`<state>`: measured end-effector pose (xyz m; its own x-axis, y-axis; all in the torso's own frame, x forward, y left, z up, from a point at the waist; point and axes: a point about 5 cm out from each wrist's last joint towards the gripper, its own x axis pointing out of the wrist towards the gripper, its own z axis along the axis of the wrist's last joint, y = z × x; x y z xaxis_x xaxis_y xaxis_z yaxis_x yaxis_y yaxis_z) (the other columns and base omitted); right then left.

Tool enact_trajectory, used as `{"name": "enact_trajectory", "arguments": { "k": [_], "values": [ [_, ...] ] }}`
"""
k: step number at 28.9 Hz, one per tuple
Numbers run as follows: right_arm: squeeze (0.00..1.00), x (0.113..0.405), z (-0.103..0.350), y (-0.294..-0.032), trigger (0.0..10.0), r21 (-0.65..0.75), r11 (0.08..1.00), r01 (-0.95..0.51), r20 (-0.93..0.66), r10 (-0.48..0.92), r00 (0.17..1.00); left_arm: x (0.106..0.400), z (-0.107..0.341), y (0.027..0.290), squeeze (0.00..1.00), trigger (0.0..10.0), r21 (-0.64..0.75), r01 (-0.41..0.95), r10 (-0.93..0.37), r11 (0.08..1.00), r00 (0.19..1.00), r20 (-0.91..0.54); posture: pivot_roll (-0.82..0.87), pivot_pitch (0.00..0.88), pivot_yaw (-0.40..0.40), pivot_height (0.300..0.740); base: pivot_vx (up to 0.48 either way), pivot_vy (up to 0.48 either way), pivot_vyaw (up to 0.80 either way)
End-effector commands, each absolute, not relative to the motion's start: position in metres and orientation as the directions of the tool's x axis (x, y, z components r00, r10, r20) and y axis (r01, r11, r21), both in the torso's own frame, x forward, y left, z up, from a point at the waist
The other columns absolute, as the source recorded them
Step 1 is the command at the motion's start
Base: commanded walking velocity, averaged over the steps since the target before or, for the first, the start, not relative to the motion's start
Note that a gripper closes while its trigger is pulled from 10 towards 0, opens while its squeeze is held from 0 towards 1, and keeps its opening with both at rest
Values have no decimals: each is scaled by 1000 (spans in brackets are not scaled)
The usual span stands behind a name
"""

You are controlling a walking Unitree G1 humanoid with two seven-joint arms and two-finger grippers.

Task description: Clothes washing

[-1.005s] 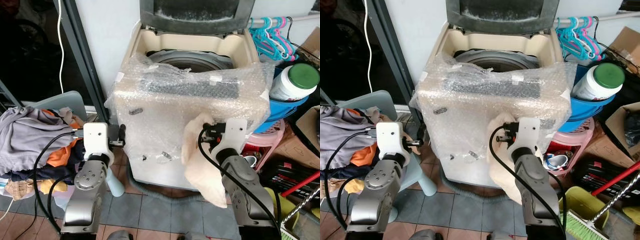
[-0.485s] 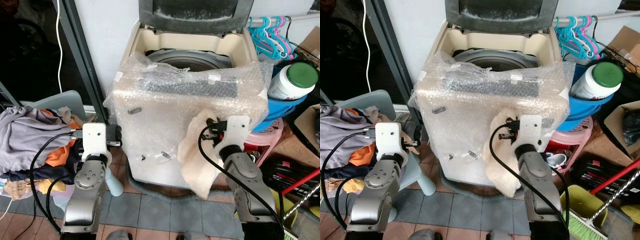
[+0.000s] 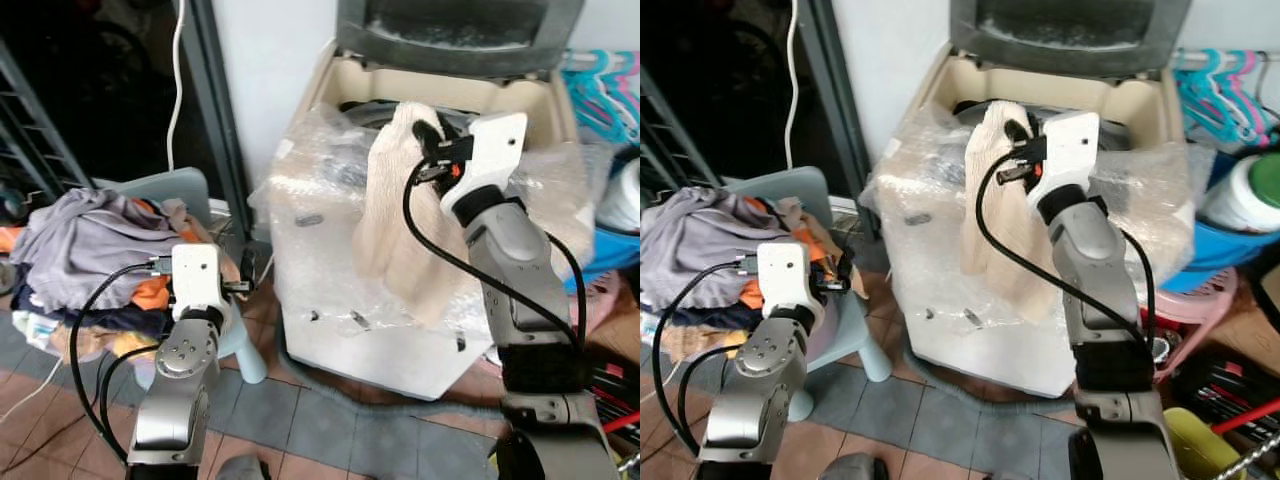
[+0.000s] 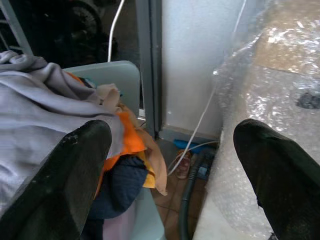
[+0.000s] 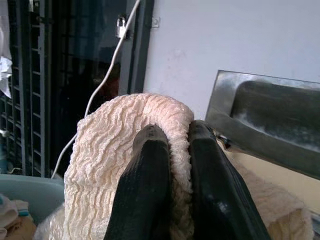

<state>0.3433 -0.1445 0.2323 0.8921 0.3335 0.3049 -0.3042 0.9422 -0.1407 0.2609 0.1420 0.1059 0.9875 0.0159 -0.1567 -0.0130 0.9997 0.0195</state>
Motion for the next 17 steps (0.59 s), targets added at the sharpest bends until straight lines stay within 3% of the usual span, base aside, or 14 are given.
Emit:
{"name": "enact_trajectory", "arguments": {
  "k": [1,7,8,10,13,17],
  "values": [
    [0,347,245,-144,10000,-165,938,-305,348,345,872,262,110,141,0,10000,19,-11,14,1000,989,-148,-47,0,10,740,307,0,631],
    [0,367,272,-155,10000,-188,957,-220,391,279,877,264,109,139,0,10000,23,-7,11,1000,988,-156,-48,0,11,740,299,0,375],
    [0,379,289,-174,10000,-141,985,-101,408,151,901,264,108,139,0,10000,25,-7,11,1000,987,-159,-48,0,11,740,0,0,0],
    [0,386,298,-189,10000,-101,995,-10,408,50,912,264,108,138,0,10000,25,-7,11,1000,987,-159,-46,0,6,740,0,0,0],
    [0,391,314,-233,10000,-9,972,234,398,-211,893,263,107,137,0,10000,36,-16,22,999,986,-165,-40,0,-2,740,0,0,0],
    [0,389,316,-249,10000,-44,947,318,417,-272,867,262,106,137,0,10000,34,-24,29,999,985,-168,-41,0,-3,740,0,0,0]
  ]
}}
